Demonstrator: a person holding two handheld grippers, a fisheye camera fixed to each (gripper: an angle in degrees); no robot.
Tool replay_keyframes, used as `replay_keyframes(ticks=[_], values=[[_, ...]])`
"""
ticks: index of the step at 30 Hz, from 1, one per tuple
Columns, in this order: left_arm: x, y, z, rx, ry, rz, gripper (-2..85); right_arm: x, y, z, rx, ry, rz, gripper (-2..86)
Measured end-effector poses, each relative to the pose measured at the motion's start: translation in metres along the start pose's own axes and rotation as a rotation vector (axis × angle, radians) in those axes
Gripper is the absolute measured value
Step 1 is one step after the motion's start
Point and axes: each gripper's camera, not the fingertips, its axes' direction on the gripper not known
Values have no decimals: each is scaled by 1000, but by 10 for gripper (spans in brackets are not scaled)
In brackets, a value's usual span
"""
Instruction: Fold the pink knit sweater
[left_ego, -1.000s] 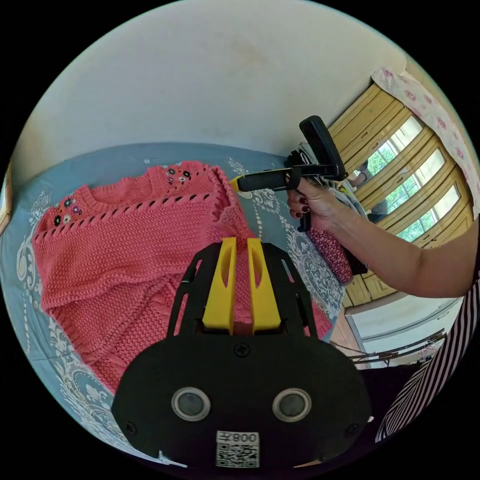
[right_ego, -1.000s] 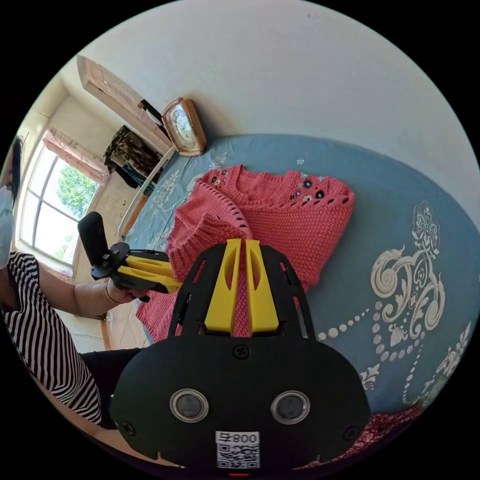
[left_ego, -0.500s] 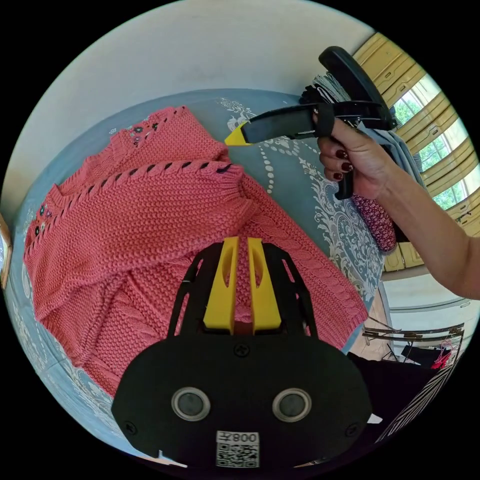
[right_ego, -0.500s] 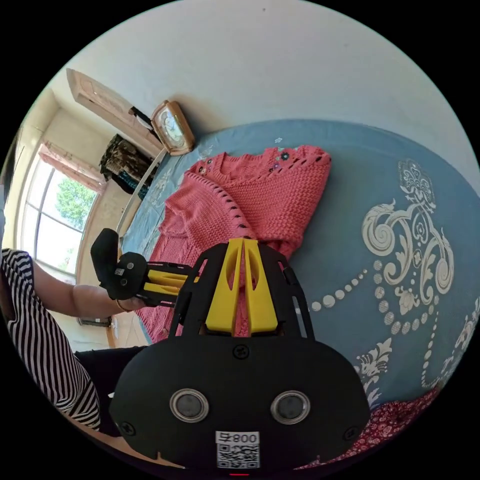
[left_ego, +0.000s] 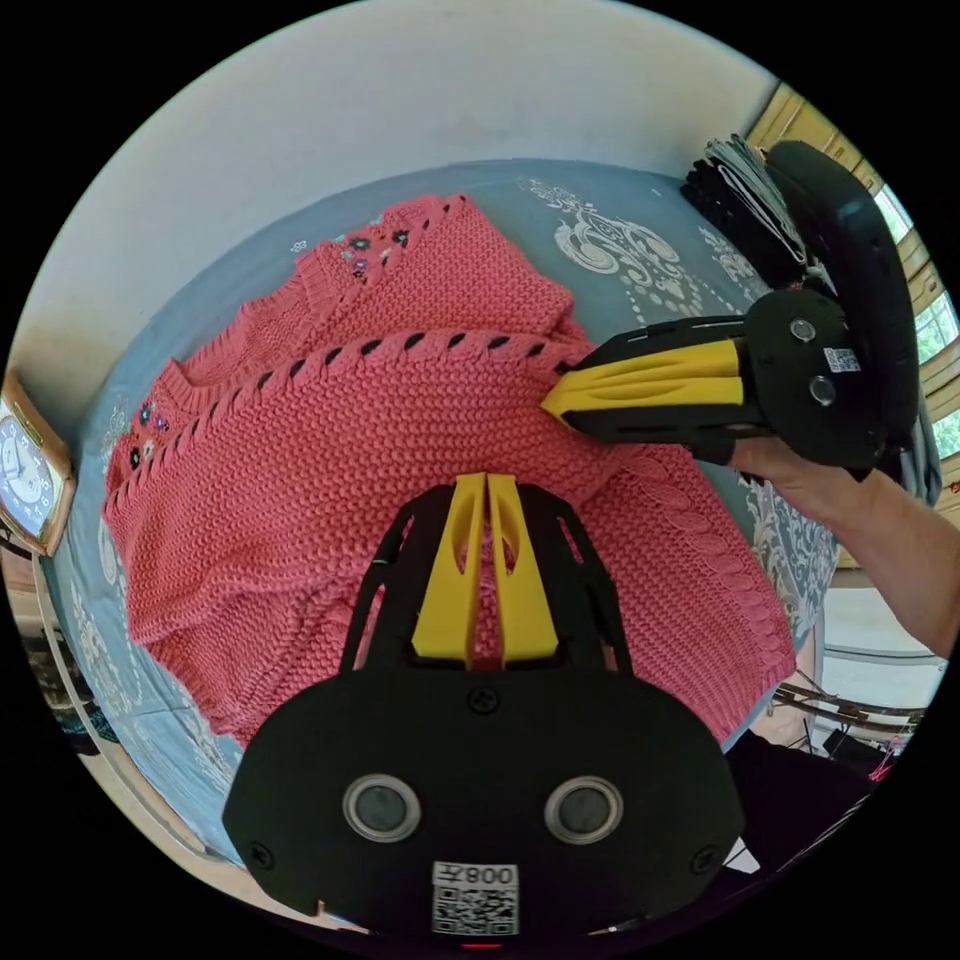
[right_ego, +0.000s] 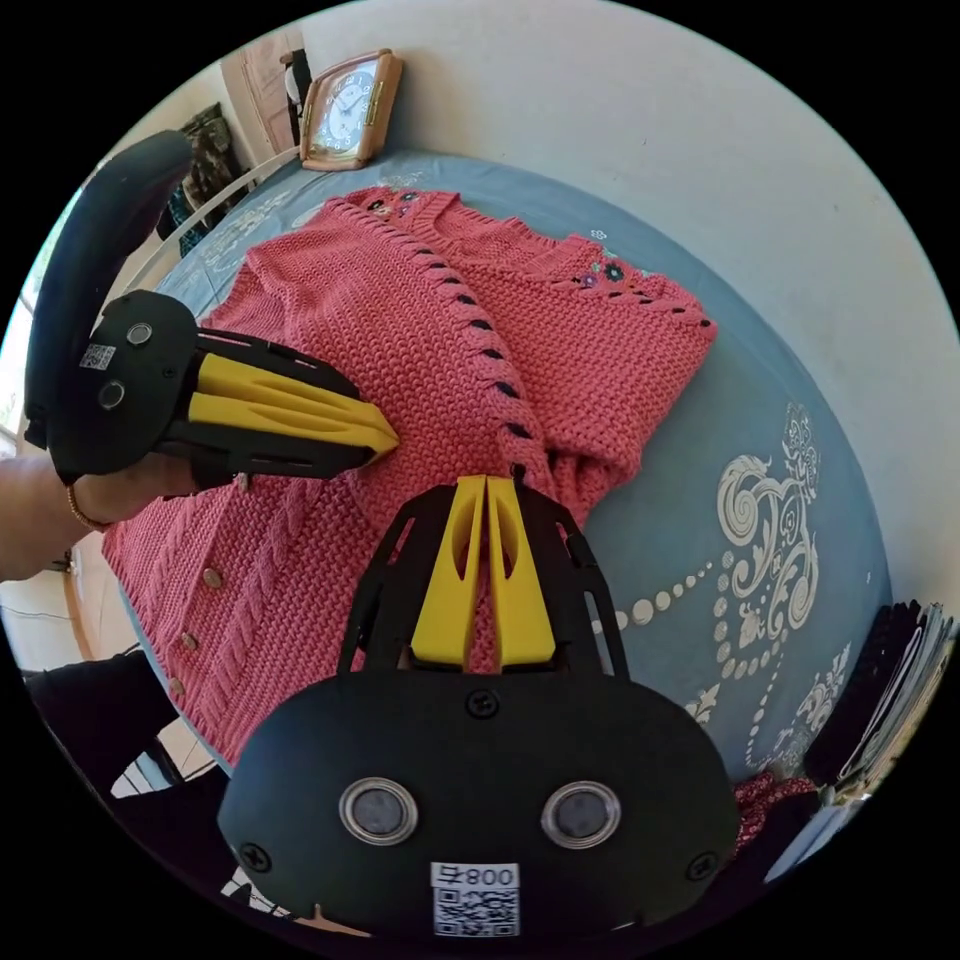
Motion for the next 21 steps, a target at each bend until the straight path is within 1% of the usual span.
replay_keyframes(ticks=[3,4,6,7,8,10,13,14,16,18,19,21], values=[[-9,1,-9,37,15,-15,8,11,10,-12,72,-62,32,2],[-11,1,-9,41,8,-19,9,14,10,-10,68,-70,37,2],[-19,0,4,-9,-1,-12,12,24,14,12,-3,-78,58,2],[-20,1,7,-8,1,-7,14,27,16,17,-4,-87,61,2],[-25,2,7,12,3,-6,17,34,23,16,36,-121,89,4],[-33,3,4,3,24,5,27,45,29,15,20,-168,116,10],[-67,17,-16,62,108,-54,55,58,47,1,71,-195,142,39],[-87,25,-25,91,145,-97,70,64,52,-4,86,-192,150,56],[-125,41,-37,125,163,-175,87,79,58,-11,119,-200,175,68],[-185,65,-51,167,143,-300,98,105,63,-17,169,-200,226,79],[-200,70,-53,167,130,-330,98,113,63,-17,172,-201,238,80],[-259,89,-54,141,99,-435,100,140,62,-10,162,-220,279,83]])
